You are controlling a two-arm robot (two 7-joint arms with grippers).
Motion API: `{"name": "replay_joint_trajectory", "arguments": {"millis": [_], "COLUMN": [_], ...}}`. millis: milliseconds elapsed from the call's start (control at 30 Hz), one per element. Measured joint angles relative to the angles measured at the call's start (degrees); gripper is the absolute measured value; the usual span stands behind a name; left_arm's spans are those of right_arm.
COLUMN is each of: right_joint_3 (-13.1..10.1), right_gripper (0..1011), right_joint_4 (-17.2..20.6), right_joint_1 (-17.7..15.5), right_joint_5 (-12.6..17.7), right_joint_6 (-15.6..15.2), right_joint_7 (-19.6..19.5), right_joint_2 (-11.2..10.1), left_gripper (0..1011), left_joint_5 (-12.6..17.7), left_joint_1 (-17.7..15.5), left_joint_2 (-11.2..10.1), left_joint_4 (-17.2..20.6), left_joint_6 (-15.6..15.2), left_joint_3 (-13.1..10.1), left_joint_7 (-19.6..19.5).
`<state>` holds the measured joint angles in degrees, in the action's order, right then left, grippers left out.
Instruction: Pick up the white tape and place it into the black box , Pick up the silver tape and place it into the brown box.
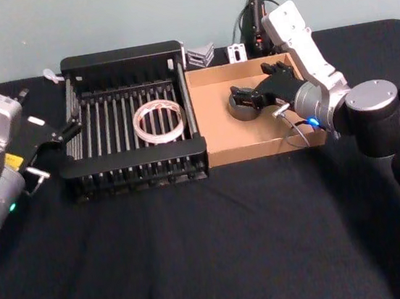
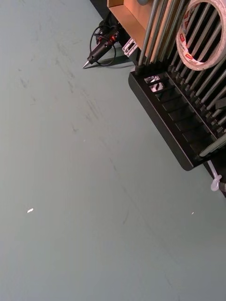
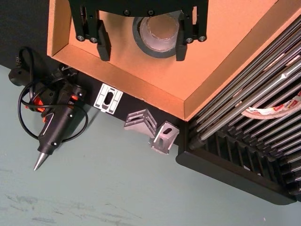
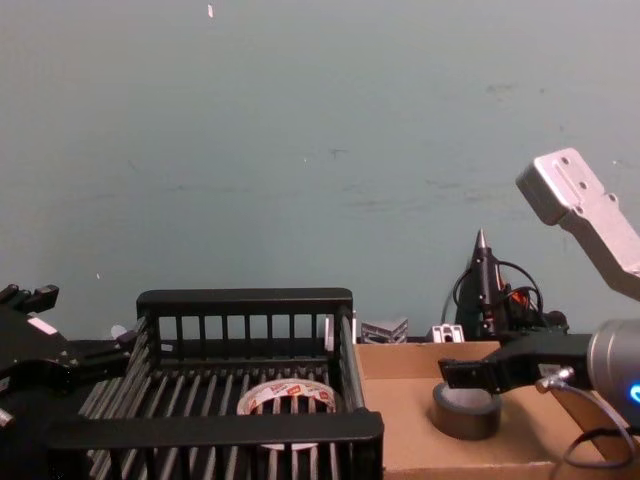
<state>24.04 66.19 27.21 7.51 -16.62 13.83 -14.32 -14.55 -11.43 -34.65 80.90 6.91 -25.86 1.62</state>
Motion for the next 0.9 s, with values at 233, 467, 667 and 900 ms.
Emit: {"name": "replay_joint_trajectory", "arguments": {"millis": [233, 467, 667, 900], "right_joint_3": [0.0, -0.7, -2.4, -5.9], "right_gripper": [1002, 1002, 1003, 1002], "right_joint_4": [0.0, 0.6, 4.4, 11.8], "right_joint_1": [0.0, -0.6, -2.7, -7.5], "right_joint_5": [0.0, 0.0, -0.2, 0.2], "right_joint_6": [0.0, 0.5, 1.5, 2.7], "right_joint_7": [0.0, 0.7, 0.8, -0.2], "right_joint_2": [0.0, 0.0, -0.5, -1.6], "left_gripper": [1001, 1001, 1001, 1001], "left_joint_5": [0.0, 0.0, 0.0, 0.0], "left_joint_1": [0.0, 0.0, 0.0, 0.0], "left_joint_2": [0.0, 0.0, 0.0, 0.0], "left_joint_4": [0.0, 0.0, 0.0, 0.0], "left_joint_6": [0.0, 0.0, 0.0, 0.0], "left_joint_3": [0.0, 0.0, 0.0, 0.0], "left_joint_7": [0.0, 0.0, 0.0, 0.0]}}
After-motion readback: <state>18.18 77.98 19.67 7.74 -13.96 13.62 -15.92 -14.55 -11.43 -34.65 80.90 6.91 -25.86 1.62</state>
